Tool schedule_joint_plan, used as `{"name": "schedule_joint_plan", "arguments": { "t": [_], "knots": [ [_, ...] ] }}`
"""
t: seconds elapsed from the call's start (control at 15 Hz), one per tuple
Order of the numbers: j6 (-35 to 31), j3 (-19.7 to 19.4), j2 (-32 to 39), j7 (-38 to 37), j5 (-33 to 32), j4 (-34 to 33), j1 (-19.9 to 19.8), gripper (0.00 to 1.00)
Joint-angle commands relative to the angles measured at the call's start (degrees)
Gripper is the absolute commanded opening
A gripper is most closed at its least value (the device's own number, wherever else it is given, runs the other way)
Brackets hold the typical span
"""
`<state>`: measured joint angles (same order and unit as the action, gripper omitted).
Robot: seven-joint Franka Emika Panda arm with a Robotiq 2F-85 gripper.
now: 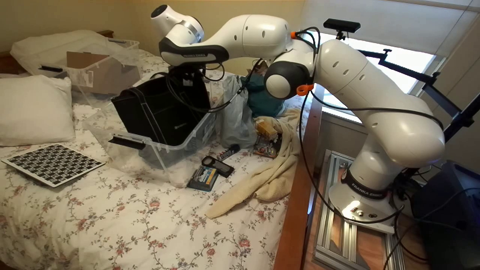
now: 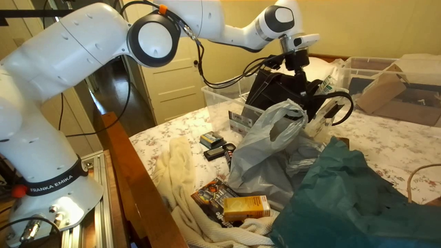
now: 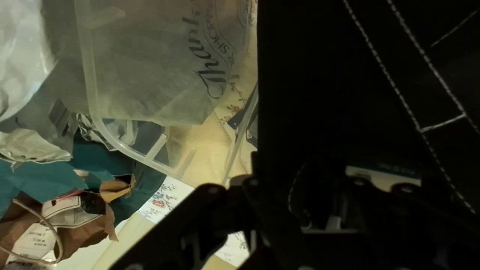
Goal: Remove the white box from the front small pocket of the black bag and put it in the big pocket
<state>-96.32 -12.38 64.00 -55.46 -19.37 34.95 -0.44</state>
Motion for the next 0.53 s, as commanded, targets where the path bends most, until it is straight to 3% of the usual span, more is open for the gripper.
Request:
{"name": "schedule_joint_plan", "arguments": {
  "t": [0.0,0.27,0.47],
  "knots": [
    [2.0,0.8,1.8,-0.2,1.6,-3.2,-0.7,0.71],
    [0.7,0.7,1.7,-4.0,2.5,-3.5,-1.1,0.98],
    [1.2,0.2,2.3,-7.2,2.4,-3.9,-0.8,1.00]
  ]
}}
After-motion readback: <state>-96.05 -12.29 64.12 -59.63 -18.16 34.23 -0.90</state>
